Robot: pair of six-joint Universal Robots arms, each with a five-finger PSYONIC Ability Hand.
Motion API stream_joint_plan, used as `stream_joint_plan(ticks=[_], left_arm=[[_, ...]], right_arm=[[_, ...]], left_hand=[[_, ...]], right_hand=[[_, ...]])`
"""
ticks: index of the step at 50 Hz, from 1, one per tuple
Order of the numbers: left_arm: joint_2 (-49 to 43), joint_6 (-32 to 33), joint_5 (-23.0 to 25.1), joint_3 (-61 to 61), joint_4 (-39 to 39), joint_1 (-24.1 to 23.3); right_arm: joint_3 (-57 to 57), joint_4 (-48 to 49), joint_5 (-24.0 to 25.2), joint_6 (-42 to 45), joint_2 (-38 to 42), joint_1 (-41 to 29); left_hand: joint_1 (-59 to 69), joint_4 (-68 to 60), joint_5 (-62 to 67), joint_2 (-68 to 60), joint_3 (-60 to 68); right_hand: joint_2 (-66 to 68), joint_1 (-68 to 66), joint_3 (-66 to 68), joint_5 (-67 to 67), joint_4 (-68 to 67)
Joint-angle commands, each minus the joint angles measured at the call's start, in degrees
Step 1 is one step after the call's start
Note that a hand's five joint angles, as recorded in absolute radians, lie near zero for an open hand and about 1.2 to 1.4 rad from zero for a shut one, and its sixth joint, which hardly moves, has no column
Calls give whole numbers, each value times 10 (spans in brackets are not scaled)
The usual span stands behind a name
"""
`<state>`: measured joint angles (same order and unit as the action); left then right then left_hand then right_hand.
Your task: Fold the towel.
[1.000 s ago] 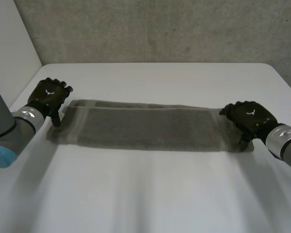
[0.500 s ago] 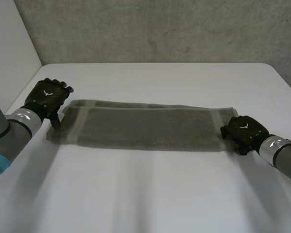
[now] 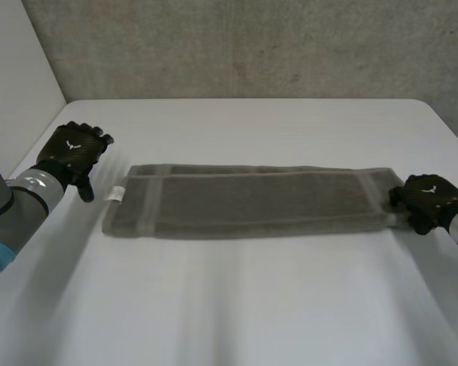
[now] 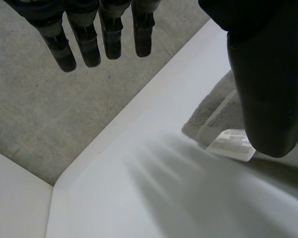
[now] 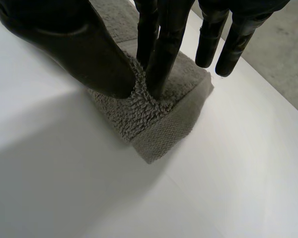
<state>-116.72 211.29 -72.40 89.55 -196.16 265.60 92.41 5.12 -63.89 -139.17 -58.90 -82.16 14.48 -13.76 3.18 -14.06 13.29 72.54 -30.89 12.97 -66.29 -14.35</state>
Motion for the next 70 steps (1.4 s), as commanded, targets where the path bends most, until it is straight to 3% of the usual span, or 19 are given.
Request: stream_joint_plan(ticks=[1, 6, 15, 20, 21, 23, 24, 26, 28, 38, 40, 41, 42, 43, 44, 45, 53, 60, 70], left_arm=[[0, 0, 0, 1, 1, 0], [1, 0, -1, 1, 1, 1], [1, -1, -1, 1, 1, 0], [3, -1, -3, 1, 1, -1], [4, -2, -3, 1, 1, -1], [4, -3, -3, 1, 1, -1], [4, -7, -3, 1, 2, -1], [4, -10, -3, 1, 2, 0], [5, -14, -4, 1, 2, 0], [6, -21, -5, 3, 3, 3], [6, -21, -4, 5, 3, 2], [6, -21, -4, 8, 3, 0], [6, -21, -4, 8, 3, 0], [9, -21, -4, 11, 2, -1], [9, -21, -4, 11, 2, -1], [11, -21, -3, 11, 3, -3], [19, -22, -3, 2, 1, -26], [25, -54, -4, -31, -2, -92], [2, -138, 0, -75, -5, -183]], right_arm=[[-11, -5, 20, 20, -2, 78], [-47, -16, 35, 41, -14, 127], [-133, -85, 41, 11, -68, 105], [-180, -86, 26, -39, -93, -62], [-180, -86, 26, -39, -93, -63], [-201, -85, 13, -44, -85, -169], [-201, -85, 13, -44, -85, -170], [-215, -84, -3, -44, -72, -224], [-244, -79, -40, -41, -30, -331], [-298, -7, -85, -37, 124, -516], [-300, -4, -89, -33, 142, -524], [-300, -3, -92, -24, 154, -529], [-300, -3, -92, -24, 154, -529], [-292, -1, -97, -10, 157, -529], [-292, -1, -97, -10, 157, -529], [-287, 0, -103, 4, 156, -531], [-212, 4, -108, -41, 36, -495], [-89, 45, -102, -154, -101, -378], [22, 38, -85, -161, -116, -268]], left_hand=[[-16, 38, -3, 12, -33], [-16, 38, -3, 12, -33], [-16, 38, -3, 12, -33], [-16, 38, -3, 12, -33], [-16, 38, -3, 12, -33], [-16, 38, -3, 12, -33], [-16, 38, -3, 12, -33], [-16, 38, -3, 12, -33], [-16, 38, -3, 12, -33], [-16, 38, -3, 12, -33], [-17, 38, -4, 13, -33], [-17, 38, -4, 13, -33], [-17, 38, -4, 13, -33], [-17, 38, -4, 13, -33], [-17, 38, -4, 13, -33], [-17, 38, -4, 13, -33], [-17, 38, -4, 13, -33], [-17, 38, -4, 13, -33], [-16, 38, -3, 12, -33]], right_hand=[[75, -491, -30, -37, 44], [75, -491, -30, -37, 44], [75, -491, -30, -37, 44], [75, -491, -30, -37, 44], [75, -491, -30, -37, 44], [75, -491, -30, -37, 44], [75, -491, -30, -37, 44], [75, -491, -30, -37, 44], [75, -491, -30, -37, 44], [75, -491, -30, -37, 44], [75, -491, -30, -37, 44], [-45, -372, -30, 82, 44], [-46, -371, -30, 83, 44], [-511, 94, -30, 548, 44], [-515, 99, -30, 553, 44], [-625, 209, -30, 663, 44], [-625, 209, -30, 663, 44], [-625, 209, -30, 663, 44], [-625, 209, -30, 663, 44]])
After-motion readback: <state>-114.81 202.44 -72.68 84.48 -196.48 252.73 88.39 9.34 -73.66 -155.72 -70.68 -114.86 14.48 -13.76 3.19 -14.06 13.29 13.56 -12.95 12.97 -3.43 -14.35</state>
